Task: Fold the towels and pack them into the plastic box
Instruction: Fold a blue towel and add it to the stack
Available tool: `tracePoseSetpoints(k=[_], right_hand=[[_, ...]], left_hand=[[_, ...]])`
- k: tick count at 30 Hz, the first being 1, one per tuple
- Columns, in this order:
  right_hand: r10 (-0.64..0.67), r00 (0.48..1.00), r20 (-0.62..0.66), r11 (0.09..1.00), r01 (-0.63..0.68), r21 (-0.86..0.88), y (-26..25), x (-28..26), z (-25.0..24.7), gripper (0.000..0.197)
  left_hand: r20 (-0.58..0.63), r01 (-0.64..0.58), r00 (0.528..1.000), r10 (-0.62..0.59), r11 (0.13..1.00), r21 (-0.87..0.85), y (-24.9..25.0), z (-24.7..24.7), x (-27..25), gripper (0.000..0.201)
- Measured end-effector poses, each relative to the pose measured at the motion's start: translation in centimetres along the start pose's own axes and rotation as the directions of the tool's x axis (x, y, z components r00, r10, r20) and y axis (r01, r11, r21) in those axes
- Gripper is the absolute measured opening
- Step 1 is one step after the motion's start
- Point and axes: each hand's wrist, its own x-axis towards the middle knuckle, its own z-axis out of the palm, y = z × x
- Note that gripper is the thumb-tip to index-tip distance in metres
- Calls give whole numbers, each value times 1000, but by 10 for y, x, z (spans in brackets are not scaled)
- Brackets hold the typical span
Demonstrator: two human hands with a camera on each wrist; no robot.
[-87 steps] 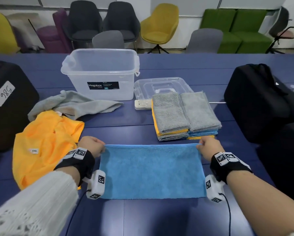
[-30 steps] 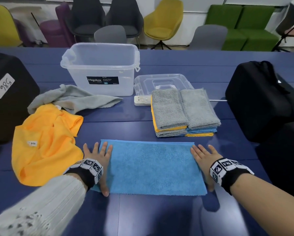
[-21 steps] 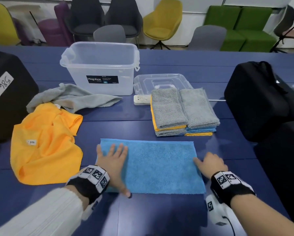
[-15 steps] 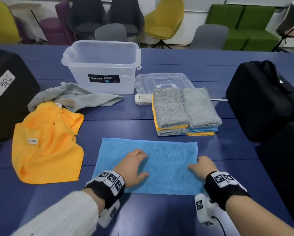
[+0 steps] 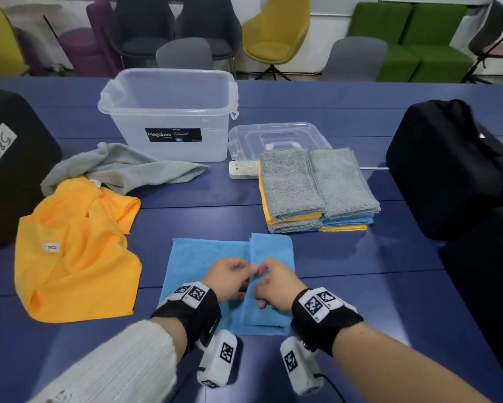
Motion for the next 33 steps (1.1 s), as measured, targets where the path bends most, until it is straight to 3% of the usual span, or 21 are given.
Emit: tracePoseSetpoints(k=[1,4,8,11,14,16,21,24,27,30,33], right_hand=[[-3,1000,5,1000,3,-23,0,-1,1,22],[-26,999,29,999,27,-46,0,-3,-2,19],[-121,993,-13,991,120,-57,2,-7,-18,14],[-271,952,-140,940,231,-253,11,-7,-34,13],[-381,921,-83,824,297,-482,23,-4,-41,15],[-375,925,-52,781,285,-556,31,-3,-43,22],[-343,939,19,782,297,-548,45,-3,-44,32],[-386,922,3,795,335,-505,47,-5,-44,32],[-447,894,26,788,407,-462,45,-15,-41,35],[-390,903,181,684,416,-599,48,-26,-32,63],[-339,919,199,617,377,-690,53,-27,-25,68]], left_hand=[[-31,-3,1000,3,1000,15,-1,0,-1,7],[-63,14,998,-13,1000,26,-9,0,0,25],[-65,-19,998,23,998,62,-12,0,-5,22],[-49,-74,996,79,992,105,-11,-5,-9,22],[-53,-133,987,149,964,228,-12,-16,-10,22],[-65,-138,984,164,944,301,-12,-21,-9,26],[-59,-138,982,178,897,420,-18,-23,-7,34],[-49,-179,974,220,886,427,-20,-22,-9,49],[9,-241,963,268,854,460,-22,-22,-11,51],[15,-241,963,268,838,489,-25,-26,-7,48],[31,-216,973,227,862,459,-25,-25,-5,38]])
